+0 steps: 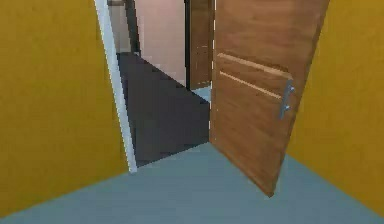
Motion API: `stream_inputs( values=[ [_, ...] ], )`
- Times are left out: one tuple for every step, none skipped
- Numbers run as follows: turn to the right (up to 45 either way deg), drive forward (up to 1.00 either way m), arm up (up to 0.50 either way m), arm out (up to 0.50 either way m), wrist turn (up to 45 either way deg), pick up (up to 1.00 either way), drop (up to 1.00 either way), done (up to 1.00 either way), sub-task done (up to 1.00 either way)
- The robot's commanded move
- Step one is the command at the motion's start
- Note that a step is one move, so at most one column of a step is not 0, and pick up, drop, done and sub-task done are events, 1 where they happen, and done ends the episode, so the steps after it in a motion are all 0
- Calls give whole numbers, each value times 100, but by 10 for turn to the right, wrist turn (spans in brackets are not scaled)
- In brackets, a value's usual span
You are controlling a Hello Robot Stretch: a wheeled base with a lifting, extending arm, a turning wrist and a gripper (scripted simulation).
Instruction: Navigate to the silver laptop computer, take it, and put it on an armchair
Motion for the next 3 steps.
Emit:
stream_inputs(
  values=[
    [0, 100, 0, 0, 0, 0, 0, 0, 0],
    [0, 20, 0, 0, 0, 0, 0, 0, 0],
    [-210, 0, 0, 0, 0, 0, 0, 0, 0]
  ],
)
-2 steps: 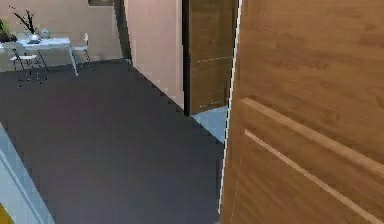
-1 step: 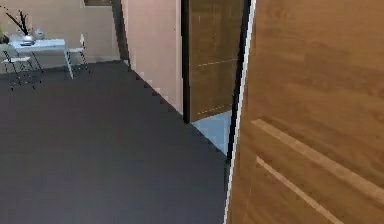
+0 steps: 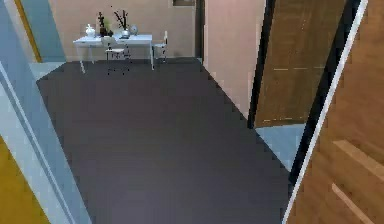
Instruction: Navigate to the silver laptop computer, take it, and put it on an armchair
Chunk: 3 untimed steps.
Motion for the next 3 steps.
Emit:
stream_inputs(
  values=[
    [0, 100, 0, 0, 0, 0, 0, 0, 0],
    [0, 100, 0, 0, 0, 0, 0, 0, 0],
    [0, 100, 0, 0, 0, 0, 0, 0, 0]
  ],
)
